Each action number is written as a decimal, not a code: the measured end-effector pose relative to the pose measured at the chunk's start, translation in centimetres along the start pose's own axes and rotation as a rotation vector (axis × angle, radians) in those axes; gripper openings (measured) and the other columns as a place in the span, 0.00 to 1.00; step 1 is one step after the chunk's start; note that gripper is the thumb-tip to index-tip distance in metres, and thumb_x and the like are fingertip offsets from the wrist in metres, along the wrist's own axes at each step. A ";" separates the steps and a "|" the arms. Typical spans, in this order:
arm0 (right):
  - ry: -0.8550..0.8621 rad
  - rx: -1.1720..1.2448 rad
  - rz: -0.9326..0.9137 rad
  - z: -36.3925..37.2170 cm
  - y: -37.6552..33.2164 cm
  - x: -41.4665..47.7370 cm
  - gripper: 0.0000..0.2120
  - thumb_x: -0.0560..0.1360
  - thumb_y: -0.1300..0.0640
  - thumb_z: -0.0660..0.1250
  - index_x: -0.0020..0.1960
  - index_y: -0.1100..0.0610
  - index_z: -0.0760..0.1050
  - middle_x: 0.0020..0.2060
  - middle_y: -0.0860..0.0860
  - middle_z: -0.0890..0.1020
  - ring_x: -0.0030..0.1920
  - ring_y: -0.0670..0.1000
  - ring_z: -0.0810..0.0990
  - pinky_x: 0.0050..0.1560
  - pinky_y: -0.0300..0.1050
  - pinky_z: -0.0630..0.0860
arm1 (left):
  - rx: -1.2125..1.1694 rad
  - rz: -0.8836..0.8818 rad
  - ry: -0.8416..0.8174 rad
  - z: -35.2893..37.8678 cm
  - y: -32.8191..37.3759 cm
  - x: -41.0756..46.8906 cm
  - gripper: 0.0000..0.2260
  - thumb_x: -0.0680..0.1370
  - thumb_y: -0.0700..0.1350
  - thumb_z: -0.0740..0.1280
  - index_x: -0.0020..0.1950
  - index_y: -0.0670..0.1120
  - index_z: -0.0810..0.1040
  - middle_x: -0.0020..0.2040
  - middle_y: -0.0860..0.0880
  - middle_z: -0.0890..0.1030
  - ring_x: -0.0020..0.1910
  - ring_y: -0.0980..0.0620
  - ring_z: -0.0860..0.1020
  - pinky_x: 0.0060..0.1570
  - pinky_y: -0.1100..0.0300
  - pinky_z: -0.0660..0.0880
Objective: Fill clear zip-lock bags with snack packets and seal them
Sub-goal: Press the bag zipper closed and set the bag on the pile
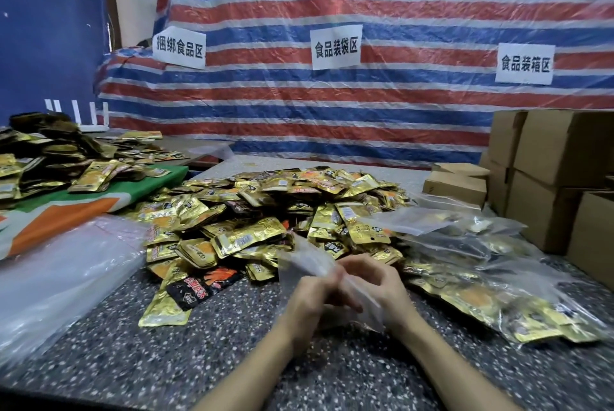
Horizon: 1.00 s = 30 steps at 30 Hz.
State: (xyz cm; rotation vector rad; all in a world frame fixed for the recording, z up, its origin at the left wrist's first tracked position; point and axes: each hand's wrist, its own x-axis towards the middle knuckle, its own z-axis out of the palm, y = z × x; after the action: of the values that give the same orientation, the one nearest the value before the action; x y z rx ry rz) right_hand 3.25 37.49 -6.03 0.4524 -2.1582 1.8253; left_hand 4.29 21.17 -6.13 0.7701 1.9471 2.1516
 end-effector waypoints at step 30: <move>0.374 0.146 0.018 -1.3 -1.6 -0.5 0.08 0.75 0.71 0.66 0.43 0.62 0.69 0.28 0.55 0.79 0.23 0.51 0.74 0.21 0.40 0.68 | -0.109 0.148 0.464 -1.0 0.0 -0.3 0.21 0.77 0.49 0.67 0.24 0.47 0.72 0.23 0.47 0.69 0.20 0.51 0.65 0.21 0.63 0.64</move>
State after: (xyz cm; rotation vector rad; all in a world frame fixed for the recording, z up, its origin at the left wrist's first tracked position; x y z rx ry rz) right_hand 4.39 38.56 -4.53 0.1071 -1.7931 1.9073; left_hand 4.12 20.12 -6.24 0.4342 1.9940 2.6967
